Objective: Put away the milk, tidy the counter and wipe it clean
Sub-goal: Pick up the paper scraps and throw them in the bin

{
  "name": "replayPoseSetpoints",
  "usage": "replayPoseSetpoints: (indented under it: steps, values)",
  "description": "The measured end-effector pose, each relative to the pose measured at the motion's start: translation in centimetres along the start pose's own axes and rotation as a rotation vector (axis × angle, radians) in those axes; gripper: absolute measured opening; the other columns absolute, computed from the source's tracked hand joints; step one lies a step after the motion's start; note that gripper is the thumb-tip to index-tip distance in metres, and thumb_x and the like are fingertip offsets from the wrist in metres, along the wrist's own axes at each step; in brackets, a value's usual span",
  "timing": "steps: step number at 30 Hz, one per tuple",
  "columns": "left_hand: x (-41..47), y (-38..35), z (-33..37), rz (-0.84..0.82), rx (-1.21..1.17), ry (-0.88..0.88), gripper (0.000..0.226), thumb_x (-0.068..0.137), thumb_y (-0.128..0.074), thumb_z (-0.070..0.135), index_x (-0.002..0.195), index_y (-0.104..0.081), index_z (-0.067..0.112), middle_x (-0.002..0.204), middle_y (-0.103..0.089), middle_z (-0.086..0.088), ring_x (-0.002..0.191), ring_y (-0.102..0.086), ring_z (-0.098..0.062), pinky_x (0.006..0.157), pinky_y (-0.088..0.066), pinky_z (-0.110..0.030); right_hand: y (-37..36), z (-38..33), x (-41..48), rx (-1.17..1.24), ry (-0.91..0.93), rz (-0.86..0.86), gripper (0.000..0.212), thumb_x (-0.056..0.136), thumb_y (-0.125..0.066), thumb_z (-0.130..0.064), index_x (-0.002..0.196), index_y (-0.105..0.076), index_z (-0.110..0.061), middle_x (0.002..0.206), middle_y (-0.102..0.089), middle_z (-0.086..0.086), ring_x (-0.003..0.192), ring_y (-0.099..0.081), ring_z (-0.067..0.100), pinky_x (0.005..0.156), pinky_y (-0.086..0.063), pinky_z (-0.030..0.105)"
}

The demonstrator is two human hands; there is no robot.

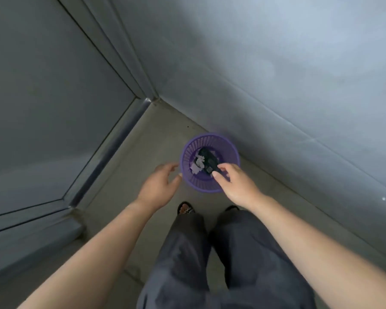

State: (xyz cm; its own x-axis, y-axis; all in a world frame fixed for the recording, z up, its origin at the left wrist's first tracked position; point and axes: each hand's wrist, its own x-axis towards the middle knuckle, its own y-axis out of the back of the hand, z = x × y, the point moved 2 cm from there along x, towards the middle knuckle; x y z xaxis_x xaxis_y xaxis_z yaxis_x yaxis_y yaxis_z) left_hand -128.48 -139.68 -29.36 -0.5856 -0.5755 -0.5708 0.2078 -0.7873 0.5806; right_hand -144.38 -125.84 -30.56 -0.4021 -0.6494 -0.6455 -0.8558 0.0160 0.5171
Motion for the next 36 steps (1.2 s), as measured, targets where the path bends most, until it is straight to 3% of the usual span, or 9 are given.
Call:
replayPoseSetpoints:
  steps: [3, 9, 12, 17, 20, 29, 36]
  values:
    - [-7.7, 5.5, 5.5, 0.05, -0.07, 0.01, 0.031, 0.093, -0.051, 0.029, 0.122, -0.057, 0.019, 0.108, -0.061, 0.006, 0.104, -0.058, -0.013, 0.088, -0.041, -0.023, 4.6, -5.2, -8.7, 0.073, 0.039, 0.055, 0.041, 0.091, -0.047, -0.044, 0.124, -0.049, -0.02, 0.123, -0.052, -0.005, 0.103, -0.052, 0.012, 0.084, -0.038, 0.027]
    - [-20.6, 12.0, 12.8, 0.148, -0.237, -0.099, 0.021, 0.089, -0.049, 0.041, 0.106, -0.06, 0.034, 0.1, -0.063, 0.018, 0.096, -0.059, -0.001, 0.089, -0.048, -0.031, 10.7, -13.0, -22.7, 0.188, 0.207, 0.076, 0.029, 0.092, -0.047, -0.037, 0.117, -0.053, -0.023, 0.112, -0.055, -0.012, 0.103, -0.052, 0.004, 0.089, -0.044, 0.025]
    - [-25.2, 12.6, 14.3, 0.226, -0.309, -0.165, 0.022, 0.086, -0.047, 0.043, 0.102, -0.061, 0.039, 0.101, -0.067, 0.017, 0.097, -0.061, 0.0, 0.086, -0.047, -0.028, 12.2, -13.9, -26.9, 0.201, 0.267, 0.087, 0.024, 0.096, -0.041, -0.035, 0.111, -0.057, -0.024, 0.108, -0.06, -0.014, 0.097, -0.052, -0.004, 0.082, -0.04, 0.013]
    - [-30.0, 11.3, 15.2, 0.365, -0.485, -0.183, 0.02, 0.082, -0.048, 0.047, 0.095, -0.063, 0.042, 0.097, -0.068, 0.016, 0.096, -0.062, -0.004, 0.082, -0.043, -0.012, 13.7, -13.3, -30.0, 0.223, 0.355, 0.112, 0.025, 0.097, -0.04, -0.031, 0.106, -0.06, -0.02, 0.106, -0.064, -0.007, 0.096, -0.056, 0.002, 0.081, -0.042, 0.016]
    - [-32.0, 9.6, 15.6, 0.44, -0.513, -0.143, 0.02, 0.086, -0.047, 0.041, 0.098, -0.063, 0.036, 0.095, -0.068, 0.015, 0.094, -0.062, -0.006, 0.079, -0.042, -0.009, 14.9, -13.0, -30.6, 0.192, 0.443, 0.084, 0.027, 0.097, -0.04, -0.032, 0.104, -0.061, -0.018, 0.103, -0.065, -0.006, 0.091, -0.055, -0.001, 0.073, -0.04, 0.008]
    - [-38.7, -0.2, 17.9, 0.808, -0.695, 0.143, 0.022, 0.087, -0.046, 0.037, 0.1, -0.062, 0.032, 0.096, -0.068, 0.011, 0.091, -0.062, -0.007, 0.076, -0.042, -0.008, 18.0, -11.5, -30.7, -0.044, 0.723, -0.21, 0.021, 0.096, -0.043, -0.029, 0.102, -0.061, -0.02, 0.101, -0.062, -0.009, 0.094, -0.054, -0.003, 0.074, -0.039, 0.003]
    - [-47.2, -11.4, 18.7, 0.973, -0.835, 0.469, 0.026, 0.079, -0.046, 0.055, 0.095, -0.062, 0.042, 0.095, -0.068, 0.019, 0.094, -0.062, -0.002, 0.078, -0.044, -0.016, 12.5, -8.9, -33.3, -0.406, 0.891, -0.603, 0.023, 0.096, -0.043, -0.031, 0.106, -0.06, -0.019, 0.104, -0.061, -0.005, 0.089, -0.052, 0.001, 0.078, -0.037, 0.01]
